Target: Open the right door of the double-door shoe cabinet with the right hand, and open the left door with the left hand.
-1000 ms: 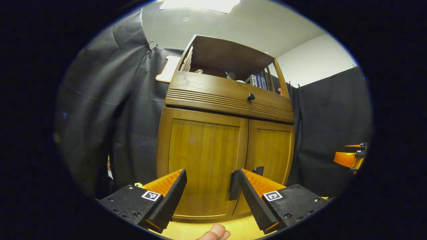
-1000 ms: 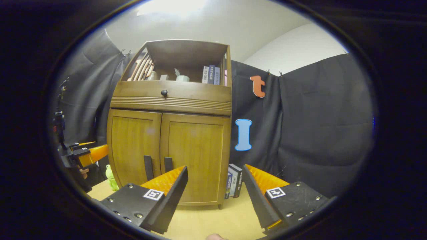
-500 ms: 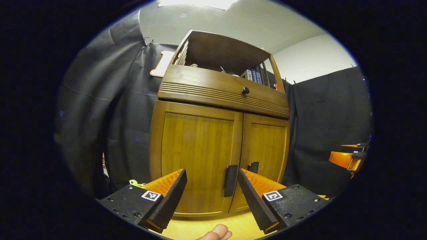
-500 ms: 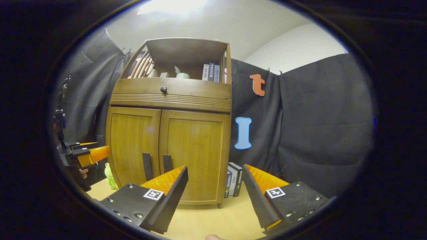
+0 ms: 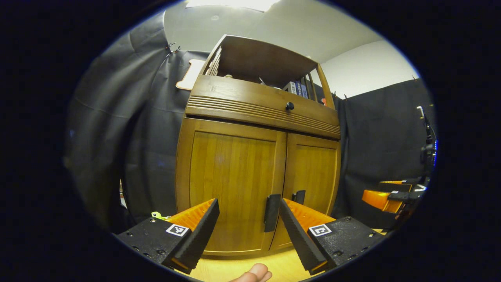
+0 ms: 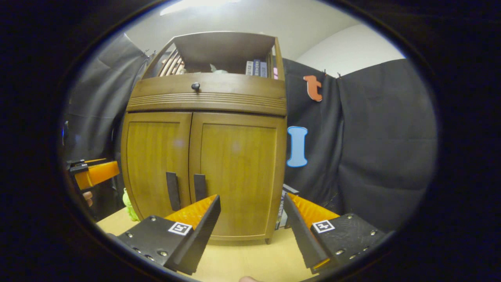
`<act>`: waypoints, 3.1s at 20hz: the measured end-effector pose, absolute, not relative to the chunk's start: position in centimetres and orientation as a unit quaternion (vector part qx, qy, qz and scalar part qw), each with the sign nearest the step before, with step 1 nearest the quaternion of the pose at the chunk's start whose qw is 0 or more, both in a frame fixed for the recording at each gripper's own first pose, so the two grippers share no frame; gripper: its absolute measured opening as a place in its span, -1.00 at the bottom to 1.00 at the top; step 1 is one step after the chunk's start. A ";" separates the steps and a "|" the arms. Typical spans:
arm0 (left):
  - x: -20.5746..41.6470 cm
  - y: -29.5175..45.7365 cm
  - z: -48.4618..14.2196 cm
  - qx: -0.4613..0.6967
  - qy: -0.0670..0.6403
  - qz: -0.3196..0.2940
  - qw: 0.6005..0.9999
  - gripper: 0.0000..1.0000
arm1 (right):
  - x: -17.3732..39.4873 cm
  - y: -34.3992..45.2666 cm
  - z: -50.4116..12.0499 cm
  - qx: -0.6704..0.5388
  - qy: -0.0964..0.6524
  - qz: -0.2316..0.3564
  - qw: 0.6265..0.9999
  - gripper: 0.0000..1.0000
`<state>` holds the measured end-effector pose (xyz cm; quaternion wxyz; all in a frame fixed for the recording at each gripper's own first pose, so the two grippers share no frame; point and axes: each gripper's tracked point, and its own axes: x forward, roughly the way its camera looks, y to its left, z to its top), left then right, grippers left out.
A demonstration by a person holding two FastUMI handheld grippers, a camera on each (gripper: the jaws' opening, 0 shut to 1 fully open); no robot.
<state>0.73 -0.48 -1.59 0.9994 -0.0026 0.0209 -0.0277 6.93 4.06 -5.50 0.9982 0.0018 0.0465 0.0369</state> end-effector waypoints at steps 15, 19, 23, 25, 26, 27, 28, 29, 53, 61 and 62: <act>2.3 3.9 -1.8 -0.039 0.029 0.004 0.999 0.84 | 19.2 15.4 -10.7 0.044 0.087 0.137 0.986 0.92; 2.7 4.4 -2.1 -0.041 0.032 0.012 0.999 0.91 | 21.2 18.4 -12.3 0.045 0.097 0.156 0.982 0.67; 3.0 3.1 -2.8 -0.034 0.042 -0.005 0.999 0.92 | 21.2 19.4 -13.6 0.050 0.110 0.178 0.977 -0.38; 3.1 2.8 -3.2 -0.029 0.047 -0.009 0.998 0.84 | 20.4 19.1 -13.3 0.062 0.115 0.194 0.972 -0.37; 3.1 2.6 -3.2 -0.026 0.047 -0.010 0.998 0.84 | 19.9 18.8 -13.3 0.063 0.120 0.199 0.971 -0.51; 3.0 2.5 -3.3 -0.024 0.048 -0.009 0.999 0.84 | 19.3 18.5 -13.1 0.059 0.119 0.203 0.970 -0.44; 3.2 2.5 -3.5 -0.022 0.048 -0.008 0.999 0.84 | 19.3 18.6 -13.1 0.057 0.122 0.208 0.969 -0.44; 3.2 2.5 -3.6 -0.021 0.050 -0.007 0.999 0.84 | 18.8 18.4 -12.9 0.058 0.123 0.212 0.968 -0.44; 4.3 0.1 -6.7 0.002 0.085 -0.005 0.996 0.84 | 9.0 9.1 -12.1 0.070 0.142 0.249 0.955 -0.45; 3.9 -0.7 -6.7 0.003 0.083 -0.010 0.997 0.92 | 7.1 5.5 -11.8 0.081 0.141 0.225 0.961 -0.51; 3.7 -0.8 -6.7 0.004 0.082 -0.012 0.997 0.92 | 7.0 5.1 -11.8 0.081 0.140 0.220 0.962 -0.46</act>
